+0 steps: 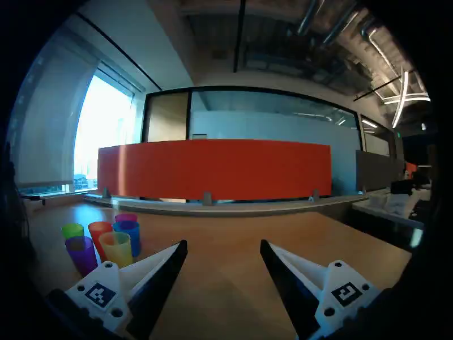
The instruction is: Pour water
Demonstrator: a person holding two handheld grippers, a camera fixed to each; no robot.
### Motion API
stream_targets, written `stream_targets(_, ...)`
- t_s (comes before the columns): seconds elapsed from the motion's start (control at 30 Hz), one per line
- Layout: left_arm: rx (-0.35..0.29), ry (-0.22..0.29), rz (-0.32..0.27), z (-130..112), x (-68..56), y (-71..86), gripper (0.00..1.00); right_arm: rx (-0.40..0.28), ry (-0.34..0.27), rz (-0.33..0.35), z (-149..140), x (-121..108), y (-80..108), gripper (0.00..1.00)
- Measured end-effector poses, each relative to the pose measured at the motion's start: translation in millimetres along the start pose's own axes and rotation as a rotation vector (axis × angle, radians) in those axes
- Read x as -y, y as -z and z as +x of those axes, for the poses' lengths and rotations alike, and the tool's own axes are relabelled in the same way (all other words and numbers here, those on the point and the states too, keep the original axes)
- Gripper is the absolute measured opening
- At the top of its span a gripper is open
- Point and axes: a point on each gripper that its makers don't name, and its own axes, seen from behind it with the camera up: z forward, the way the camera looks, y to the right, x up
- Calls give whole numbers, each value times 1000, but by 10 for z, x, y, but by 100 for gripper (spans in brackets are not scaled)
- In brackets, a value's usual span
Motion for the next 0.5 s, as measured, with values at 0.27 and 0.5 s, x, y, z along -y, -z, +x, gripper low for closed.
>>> stream_targets(0.27,-2,-24,-17,36,4,-64,98,29,-5,25,-90,46,-61,100)
stream_targets(0.5,-2,-26,-61,189,-73,-110,98,11,5,55,118,138,-138,100)
